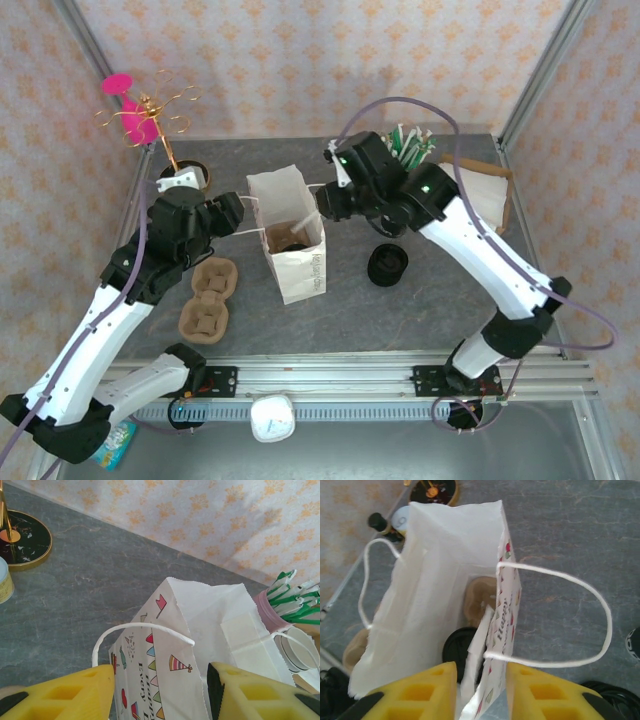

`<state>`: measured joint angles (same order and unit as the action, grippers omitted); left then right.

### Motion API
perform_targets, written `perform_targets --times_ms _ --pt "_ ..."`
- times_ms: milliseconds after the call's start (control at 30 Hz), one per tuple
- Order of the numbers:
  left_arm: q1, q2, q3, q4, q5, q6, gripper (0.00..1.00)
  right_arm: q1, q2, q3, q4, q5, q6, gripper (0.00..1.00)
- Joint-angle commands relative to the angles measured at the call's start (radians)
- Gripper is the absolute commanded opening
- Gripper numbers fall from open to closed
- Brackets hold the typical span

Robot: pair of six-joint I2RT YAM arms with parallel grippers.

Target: Pack the takeout coffee

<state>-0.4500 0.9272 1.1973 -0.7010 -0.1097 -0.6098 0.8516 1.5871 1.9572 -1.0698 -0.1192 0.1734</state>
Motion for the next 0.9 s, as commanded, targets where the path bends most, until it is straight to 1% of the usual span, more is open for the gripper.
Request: perform_targets --times_ms 0,100,200,267,333,433,533,567,667,800,867 --pt "-0.003 0.001 0.001 0.011 0.004 0.018 0.54 0.000 0.018 0.078 -0.019 0.060 -0.019 0.41" --pt "-0.003 0.005 0.012 0.011 0.008 0.018 0.54 -0.001 0.028 0.121 -0.001 0.044 -0.017 0.47" --pt "-0.002 0.014 0.029 0.016 0.018 0.052 0.54 -0.012 0.014 0.127 0.030 0.037 -0.013 0.57" --pt "-0.002 0.023 0.050 0.022 0.038 0.064 0.54 -0.046 0.005 0.125 0.042 0.037 0.007 0.61" --pt "-0.003 0.039 0.078 0.036 0.066 0.080 0.54 -0.100 -0.008 0.114 0.052 0.011 0.027 0.62" --pt "-0.003 0.078 0.140 0.043 0.107 0.089 0.56 -0.212 -0.048 0.068 0.094 -0.037 0.054 0.66" --pt "-0.017 0.112 0.183 0.074 0.172 0.085 0.56 -0.344 -0.083 0.022 0.110 -0.056 0.085 0.68" --pt "-0.027 0.122 0.192 0.088 0.192 0.088 0.56 -0.396 -0.101 -0.007 0.124 -0.064 0.099 0.70" --pt "-0.077 0.148 0.218 0.110 0.188 0.093 0.56 -0.552 -0.177 -0.135 0.191 -0.122 0.143 0.72" --pt "-0.132 0.176 0.216 0.146 0.203 0.103 0.56 -0.767 -0.265 -0.349 0.281 -0.215 0.186 0.75" --pt "-0.156 0.187 0.210 0.167 0.203 0.105 0.56 -0.825 -0.285 -0.468 0.316 -0.193 0.179 0.75"
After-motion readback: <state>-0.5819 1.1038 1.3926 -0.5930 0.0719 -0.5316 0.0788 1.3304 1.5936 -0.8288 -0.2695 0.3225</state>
